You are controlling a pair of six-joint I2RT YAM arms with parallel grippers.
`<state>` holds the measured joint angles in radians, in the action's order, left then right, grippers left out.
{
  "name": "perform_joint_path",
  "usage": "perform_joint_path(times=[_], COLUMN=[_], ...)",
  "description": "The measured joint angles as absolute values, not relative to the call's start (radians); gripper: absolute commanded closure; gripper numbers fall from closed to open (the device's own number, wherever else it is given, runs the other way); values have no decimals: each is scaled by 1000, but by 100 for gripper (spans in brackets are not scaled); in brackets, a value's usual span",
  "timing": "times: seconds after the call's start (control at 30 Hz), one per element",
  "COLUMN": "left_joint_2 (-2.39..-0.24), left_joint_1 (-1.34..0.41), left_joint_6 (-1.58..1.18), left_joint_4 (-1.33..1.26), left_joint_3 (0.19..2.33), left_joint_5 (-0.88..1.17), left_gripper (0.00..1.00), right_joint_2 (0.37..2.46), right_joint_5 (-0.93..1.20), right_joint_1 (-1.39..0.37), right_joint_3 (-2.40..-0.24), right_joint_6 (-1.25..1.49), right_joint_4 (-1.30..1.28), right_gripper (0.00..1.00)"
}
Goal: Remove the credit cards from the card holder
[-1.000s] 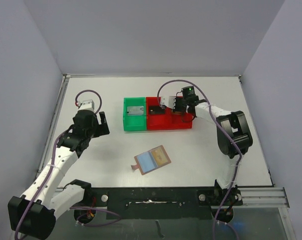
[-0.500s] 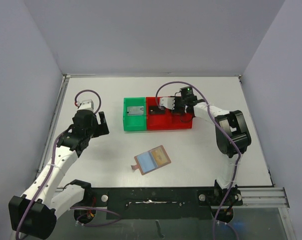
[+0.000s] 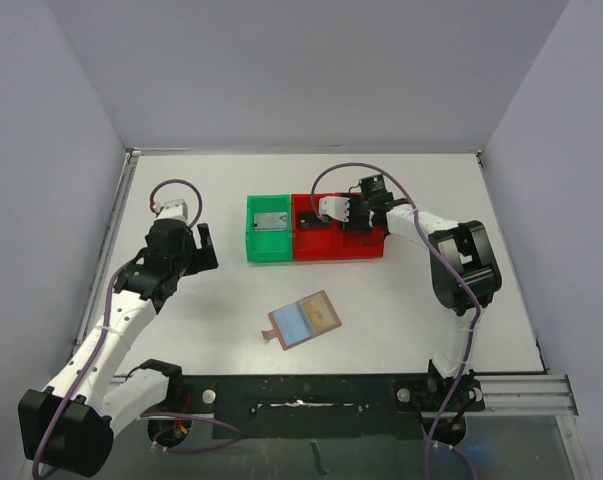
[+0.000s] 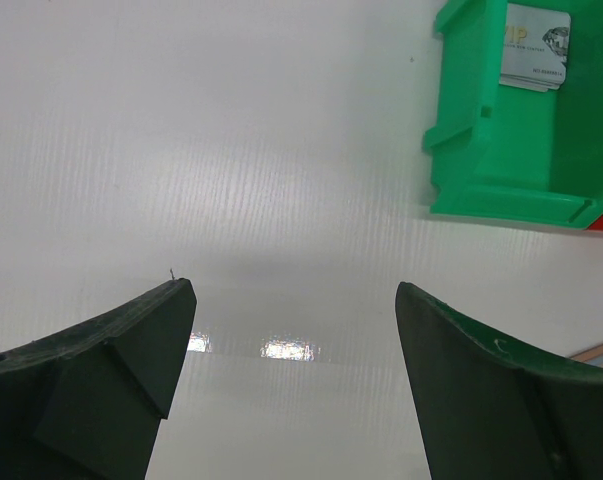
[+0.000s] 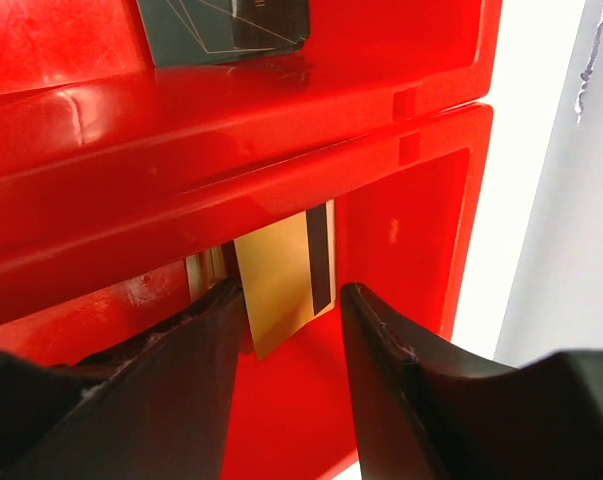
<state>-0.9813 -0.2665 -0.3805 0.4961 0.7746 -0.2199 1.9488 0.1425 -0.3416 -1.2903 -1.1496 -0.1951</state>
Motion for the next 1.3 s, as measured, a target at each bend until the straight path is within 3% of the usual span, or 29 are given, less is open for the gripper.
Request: perform_joint_path(times=[0.2,0.63,0.87,1.03,1.3], left_joint_2=[-986,-1007,-1010,-1010,-998], left_joint_1=[-266,-266,-266,-264,-247], left_joint_6=[-381,-381,-380,-379,-440], left_joint_4=[496,496,496,495,424], left_joint_3=[775,775,775,775,751], left_joint_5=[-216,-199,-176,-114,152], left_gripper=[18,18,17,8,8], right_joint_2=[1949,1943,1765,1542,1209], right_joint_5=[142,150,175,195,316], right_joint_1=[-342,-339,-318,-309,-326], right_joint_3=[-1300,-1320,-1271,-1188,-896], right_joint_6=[-1141,-1099,-971,-691,-59], right_joint_4=[-223,-224,-131,-43,32], right_gripper=[49,46,39,33,27])
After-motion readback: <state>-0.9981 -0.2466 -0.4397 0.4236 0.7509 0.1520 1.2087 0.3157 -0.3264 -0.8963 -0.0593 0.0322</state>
